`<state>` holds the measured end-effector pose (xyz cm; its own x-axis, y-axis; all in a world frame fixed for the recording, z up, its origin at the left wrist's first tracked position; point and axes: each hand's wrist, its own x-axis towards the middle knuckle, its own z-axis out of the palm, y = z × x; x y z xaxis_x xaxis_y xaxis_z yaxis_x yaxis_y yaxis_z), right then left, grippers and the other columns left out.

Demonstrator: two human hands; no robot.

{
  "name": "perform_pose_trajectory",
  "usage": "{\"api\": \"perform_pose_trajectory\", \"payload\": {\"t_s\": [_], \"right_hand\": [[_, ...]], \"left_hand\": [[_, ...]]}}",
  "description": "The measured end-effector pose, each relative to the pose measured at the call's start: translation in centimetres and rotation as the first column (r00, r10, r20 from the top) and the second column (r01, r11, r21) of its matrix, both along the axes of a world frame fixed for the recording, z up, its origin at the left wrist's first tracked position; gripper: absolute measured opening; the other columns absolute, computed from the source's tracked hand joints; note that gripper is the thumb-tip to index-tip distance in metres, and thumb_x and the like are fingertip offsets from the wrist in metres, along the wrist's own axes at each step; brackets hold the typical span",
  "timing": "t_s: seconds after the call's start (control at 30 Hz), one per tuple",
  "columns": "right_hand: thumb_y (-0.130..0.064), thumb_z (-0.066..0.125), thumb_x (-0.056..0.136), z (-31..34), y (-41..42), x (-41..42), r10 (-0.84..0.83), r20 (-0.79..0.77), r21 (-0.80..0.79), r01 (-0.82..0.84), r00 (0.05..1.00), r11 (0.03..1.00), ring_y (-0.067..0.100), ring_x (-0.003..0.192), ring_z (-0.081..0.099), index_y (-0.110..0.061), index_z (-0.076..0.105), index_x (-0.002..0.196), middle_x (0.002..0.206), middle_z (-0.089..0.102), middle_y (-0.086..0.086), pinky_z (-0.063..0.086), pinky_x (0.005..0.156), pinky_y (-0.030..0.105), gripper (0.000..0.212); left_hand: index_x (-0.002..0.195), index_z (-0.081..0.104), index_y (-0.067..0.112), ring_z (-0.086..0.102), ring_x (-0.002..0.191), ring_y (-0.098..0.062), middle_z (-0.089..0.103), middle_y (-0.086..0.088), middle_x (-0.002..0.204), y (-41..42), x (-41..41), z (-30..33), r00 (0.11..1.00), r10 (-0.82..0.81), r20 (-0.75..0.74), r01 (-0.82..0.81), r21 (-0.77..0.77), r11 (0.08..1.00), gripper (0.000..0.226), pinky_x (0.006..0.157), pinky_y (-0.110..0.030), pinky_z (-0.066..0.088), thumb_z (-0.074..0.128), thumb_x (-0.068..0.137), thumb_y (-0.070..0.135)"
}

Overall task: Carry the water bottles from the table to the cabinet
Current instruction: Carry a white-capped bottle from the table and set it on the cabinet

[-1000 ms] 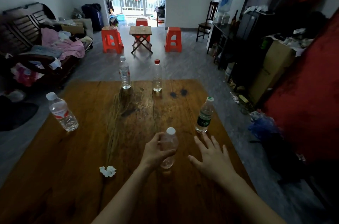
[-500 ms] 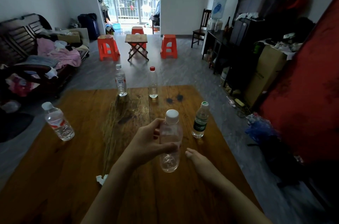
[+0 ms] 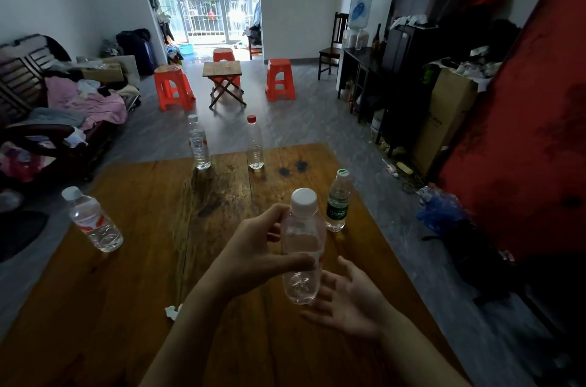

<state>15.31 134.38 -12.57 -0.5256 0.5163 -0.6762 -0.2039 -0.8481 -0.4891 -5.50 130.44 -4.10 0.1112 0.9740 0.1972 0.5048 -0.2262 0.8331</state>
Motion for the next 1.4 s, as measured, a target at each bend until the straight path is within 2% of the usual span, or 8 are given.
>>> {"api": "perform_pose_trajectory", "payload": {"t_s": [0.17, 0.33, 0.53, 0.7, 0.8, 1.03, 1.2, 1.4], "right_hand": [[-0.057, 0.030, 0.099, 0.5, -0.5, 0.9, -0.055, 0.024, -0.008, 0.055, 0.998, 0.998, 0.040, 0.123, 0.057, -0.009, 0.054, 0.134, 0.128, 0.065, 0.022, 0.047, 0.094, 0.053, 0.063], [-0.057, 0.029, 0.100, 1.1, -0.9, 2.2, -0.123, 0.032, -0.010, 0.123, 0.992, 0.992, 0.040, 0.121, 0.059, -0.009, 0.054, 0.134, 0.129, 0.064, 0.023, 0.046, 0.097, 0.053, 0.064], [-0.057, 0.030, 0.099, 1.2, -2.1, 5.3, -0.263, 0.060, 0.007, 0.263, 0.963, 0.965, 0.040, 0.121, 0.059, -0.008, 0.053, 0.135, 0.130, 0.064, 0.022, 0.047, 0.097, 0.052, 0.064], [-0.056, 0.031, 0.100, 1.4, -4.5, 9.9, -0.385, 0.048, 0.022, 0.384, 0.922, 0.923, 0.039, 0.119, 0.062, -0.007, 0.055, 0.131, 0.126, 0.066, 0.023, 0.049, 0.099, 0.050, 0.063], [-0.058, 0.031, 0.099, 1.4, -6.0, 13.1, -0.448, 0.064, 0.037, 0.447, 0.892, 0.894, 0.038, 0.119, 0.062, -0.006, 0.054, 0.133, 0.125, 0.067, 0.022, 0.049, 0.100, 0.049, 0.066], [-0.057, 0.029, 0.101, 1.9, -11.8, 22.3, -0.683, 0.024, 0.068, 0.680, 0.730, 0.730, 0.037, 0.119, 0.063, -0.005, 0.047, 0.137, 0.126, 0.066, 0.023, 0.046, 0.104, 0.049, 0.067], [-0.055, 0.032, 0.100, 2.3, -18.9, 30.7, -0.814, 0.000, 0.096, 0.811, 0.580, 0.578, 0.039, 0.130, 0.053, -0.002, 0.048, 0.140, 0.134, 0.060, 0.024, 0.039, 0.110, 0.050, 0.068], [-0.053, 0.032, 0.101, 2.8, -28.3, 39.6, -0.920, 0.016, 0.124, 0.912, 0.392, 0.391, 0.043, 0.132, 0.050, 0.001, 0.049, 0.138, 0.135, 0.059, 0.026, 0.037, 0.110, 0.052, 0.068]], "left_hand": [[0.130, 0.054, 0.035, 0.065, 0.111, 0.002, 0.068, 0.018, 0.123, 0.7, 0.9, 1.0, 0.998, -0.057, -0.041, 0.057, 0.006, 0.998, 0.069, 0.097, -0.036, 0.058, 0.087, 0.070, 0.041], [0.132, 0.053, 0.030, 0.065, 0.112, 0.003, 0.067, 0.017, 0.124, 1.8, 2.1, 1.7, 0.988, -0.132, -0.083, 0.135, 0.035, 0.990, 0.070, 0.097, -0.033, 0.057, 0.087, 0.072, 0.039], [0.128, 0.048, 0.043, 0.064, 0.111, 0.007, 0.065, 0.023, 0.122, 2.9, 5.0, 1.7, 0.967, -0.245, -0.065, 0.248, 0.035, 0.968, 0.068, 0.095, -0.026, 0.058, 0.083, 0.070, 0.047], [0.133, 0.055, 0.026, 0.069, 0.110, -0.002, 0.070, 0.012, 0.122, 3.6, 9.4, 1.3, 0.926, -0.376, -0.008, 0.376, 0.010, 0.926, 0.072, 0.092, -0.035, 0.060, 0.084, 0.069, 0.044], [0.134, 0.055, 0.027, 0.068, 0.109, -0.002, 0.069, 0.013, 0.121, 3.7, 13.2, 1.6, 0.891, -0.452, -0.031, 0.452, -0.023, 0.892, 0.074, 0.093, -0.039, 0.060, 0.086, 0.068, 0.042], [0.129, 0.057, 0.033, 0.067, 0.103, 0.002, 0.071, 0.018, 0.111, 2.9, 26.0, 3.5, 0.742, -0.654, -0.145, 0.658, -0.023, 0.752, 0.069, 0.095, -0.032, 0.056, 0.090, 0.069, 0.041], [0.122, 0.061, 0.032, 0.069, 0.097, 0.002, 0.073, 0.019, 0.104, -0.9, 36.2, 4.2, 0.630, -0.763, -0.144, 0.767, -0.037, 0.640, 0.061, 0.090, -0.025, 0.055, 0.091, 0.069, 0.039], [0.122, 0.061, 0.034, 0.071, 0.096, -0.002, 0.074, 0.016, 0.103, -7.6, 47.4, 4.8, 0.494, -0.860, -0.126, 0.864, -0.038, 0.502, 0.062, 0.089, -0.028, 0.058, 0.092, 0.068, 0.040]]}}
